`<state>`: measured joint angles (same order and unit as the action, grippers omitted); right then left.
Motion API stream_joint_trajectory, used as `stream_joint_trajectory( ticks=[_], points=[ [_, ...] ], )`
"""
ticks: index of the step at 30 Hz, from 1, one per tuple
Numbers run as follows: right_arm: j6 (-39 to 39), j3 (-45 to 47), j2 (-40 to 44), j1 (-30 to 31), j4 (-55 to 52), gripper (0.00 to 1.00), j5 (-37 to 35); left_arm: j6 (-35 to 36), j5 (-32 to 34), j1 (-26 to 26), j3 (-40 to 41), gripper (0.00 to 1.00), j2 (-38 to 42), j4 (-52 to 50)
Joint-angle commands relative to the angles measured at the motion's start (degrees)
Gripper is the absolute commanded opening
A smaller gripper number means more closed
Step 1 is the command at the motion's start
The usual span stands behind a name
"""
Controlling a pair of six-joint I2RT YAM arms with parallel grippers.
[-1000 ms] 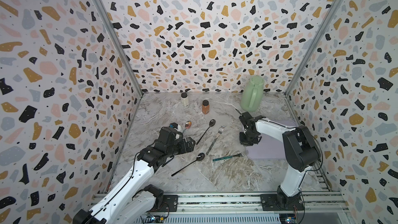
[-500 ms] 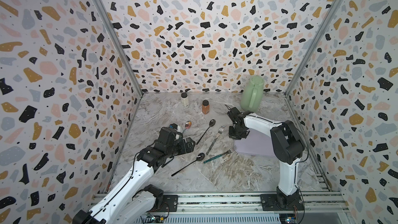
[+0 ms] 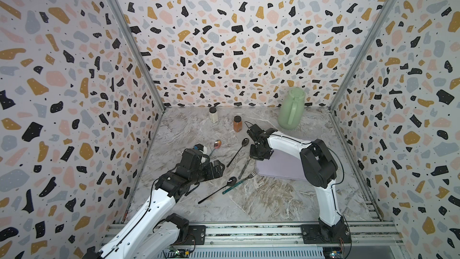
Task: Set the spoon and fork side by side
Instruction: Adjust the tray at the center of the board.
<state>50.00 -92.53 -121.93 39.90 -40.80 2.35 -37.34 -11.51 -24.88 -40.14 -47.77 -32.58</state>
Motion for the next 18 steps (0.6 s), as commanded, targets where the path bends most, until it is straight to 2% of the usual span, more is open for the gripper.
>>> stream_joint_trajectory(
  ticks=[1, 18],
  points=[
    [3.40, -3.54, -1.21, 1.95, 2.92, 0.00, 2.22, -0.22, 0.50, -0.21, -1.95, 0.96, 1.44, -0.90],
    [8.01, -13.82, -7.63, 6.88, 4.18, 0.00, 1.11, -0.22, 2.47, -0.21, -4.39, 0.96, 5.00, -5.95]
  ],
)
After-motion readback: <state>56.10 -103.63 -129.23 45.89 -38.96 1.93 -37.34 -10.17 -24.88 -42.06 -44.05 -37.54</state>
